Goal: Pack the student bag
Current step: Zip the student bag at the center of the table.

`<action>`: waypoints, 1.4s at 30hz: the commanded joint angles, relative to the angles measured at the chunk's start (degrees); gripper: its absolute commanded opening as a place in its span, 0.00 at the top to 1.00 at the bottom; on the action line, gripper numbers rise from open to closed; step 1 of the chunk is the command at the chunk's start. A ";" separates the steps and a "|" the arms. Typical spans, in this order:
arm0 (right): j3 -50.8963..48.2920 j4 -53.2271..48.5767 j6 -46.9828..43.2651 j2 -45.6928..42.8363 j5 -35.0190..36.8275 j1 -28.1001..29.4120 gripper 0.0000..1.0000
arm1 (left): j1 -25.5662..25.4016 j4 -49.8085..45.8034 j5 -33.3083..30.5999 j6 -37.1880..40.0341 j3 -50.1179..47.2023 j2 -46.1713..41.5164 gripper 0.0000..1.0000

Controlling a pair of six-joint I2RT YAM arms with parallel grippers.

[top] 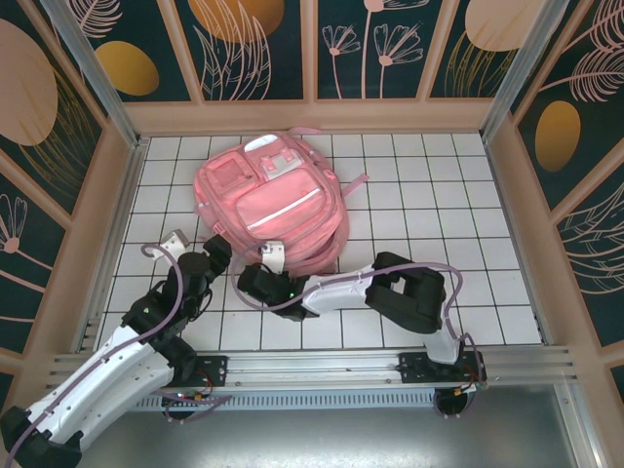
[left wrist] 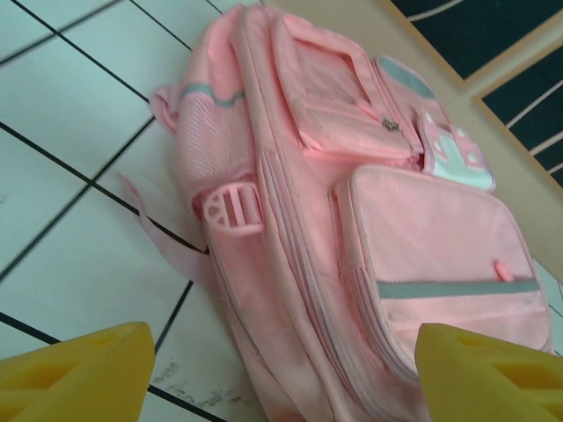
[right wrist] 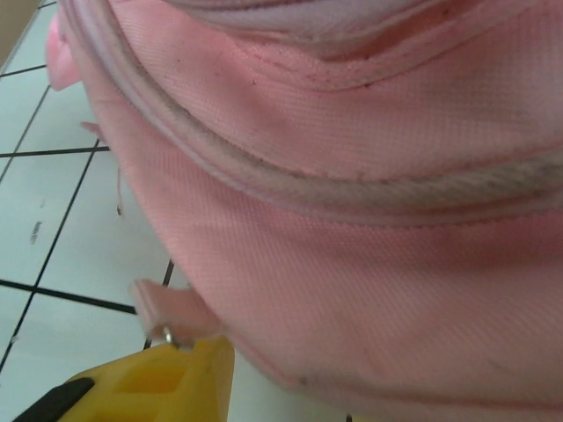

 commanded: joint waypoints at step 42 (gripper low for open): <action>2.52 -14.06 8.05 0.33 11.31 -0.38 1.00 | 0.47 1.03 4.51 0.42 -3.13 -4.54 0.22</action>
